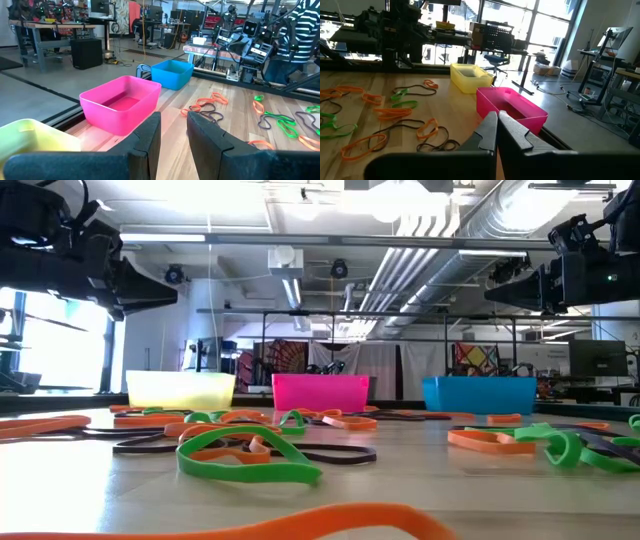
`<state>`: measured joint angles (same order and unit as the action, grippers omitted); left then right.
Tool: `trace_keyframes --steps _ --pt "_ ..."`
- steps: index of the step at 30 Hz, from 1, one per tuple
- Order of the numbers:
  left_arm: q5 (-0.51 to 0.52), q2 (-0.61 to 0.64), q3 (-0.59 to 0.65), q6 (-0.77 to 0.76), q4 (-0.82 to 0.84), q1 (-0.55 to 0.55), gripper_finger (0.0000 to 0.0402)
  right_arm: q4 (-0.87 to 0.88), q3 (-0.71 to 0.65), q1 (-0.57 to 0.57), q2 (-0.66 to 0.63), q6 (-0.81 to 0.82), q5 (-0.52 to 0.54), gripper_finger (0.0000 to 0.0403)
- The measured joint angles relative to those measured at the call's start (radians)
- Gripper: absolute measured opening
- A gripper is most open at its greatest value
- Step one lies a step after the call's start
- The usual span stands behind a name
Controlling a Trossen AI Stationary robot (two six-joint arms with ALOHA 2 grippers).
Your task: Sort rubber bands into baskets
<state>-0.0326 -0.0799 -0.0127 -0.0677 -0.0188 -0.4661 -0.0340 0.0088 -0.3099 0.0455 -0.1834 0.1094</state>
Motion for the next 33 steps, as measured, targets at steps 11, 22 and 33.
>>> trace_keyframes --steps 11,22,33 --pt "0.0 0.0 0.0 0.0 0.0 0.0 0.0085 0.0 0.0 0.0 0.0 0.0 0.0 0.0" --pt "0.0 0.0 0.0 0.0 0.0 0.0 0.0085 -0.048 0.0 0.0 0.0 -0.001 0.029 0.0" --pt "0.0 0.0 0.0 0.0 0.0 0.0 0.0085 -0.19 0.0 0.0 0.001 0.11 0.033 0.0"
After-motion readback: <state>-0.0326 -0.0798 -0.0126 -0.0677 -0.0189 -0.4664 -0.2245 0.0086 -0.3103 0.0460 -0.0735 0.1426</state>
